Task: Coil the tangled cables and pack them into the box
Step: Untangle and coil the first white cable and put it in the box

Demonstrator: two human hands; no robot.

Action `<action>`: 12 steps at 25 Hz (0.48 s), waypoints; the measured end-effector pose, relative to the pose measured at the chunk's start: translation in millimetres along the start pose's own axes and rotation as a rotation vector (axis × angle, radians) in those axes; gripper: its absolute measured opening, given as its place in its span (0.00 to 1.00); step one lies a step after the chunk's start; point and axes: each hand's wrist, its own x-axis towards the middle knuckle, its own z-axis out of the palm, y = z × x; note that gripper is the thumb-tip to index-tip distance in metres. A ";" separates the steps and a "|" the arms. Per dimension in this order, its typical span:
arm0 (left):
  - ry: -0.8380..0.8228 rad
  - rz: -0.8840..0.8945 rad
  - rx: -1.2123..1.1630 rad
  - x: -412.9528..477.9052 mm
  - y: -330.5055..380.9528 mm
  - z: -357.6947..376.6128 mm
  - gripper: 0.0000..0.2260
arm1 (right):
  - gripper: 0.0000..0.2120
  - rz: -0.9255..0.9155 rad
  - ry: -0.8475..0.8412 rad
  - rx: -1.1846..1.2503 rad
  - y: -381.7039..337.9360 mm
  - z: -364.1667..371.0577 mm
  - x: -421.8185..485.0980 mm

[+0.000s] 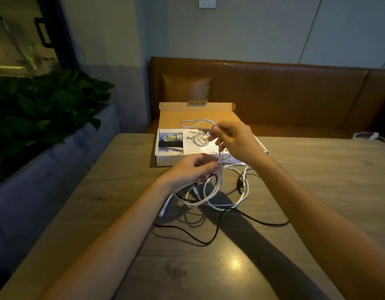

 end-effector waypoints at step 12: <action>0.066 0.013 0.560 4.3 -1.4 9.7 0.09 | 0.10 0.198 0.187 0.064 22.8 19.2 -8.3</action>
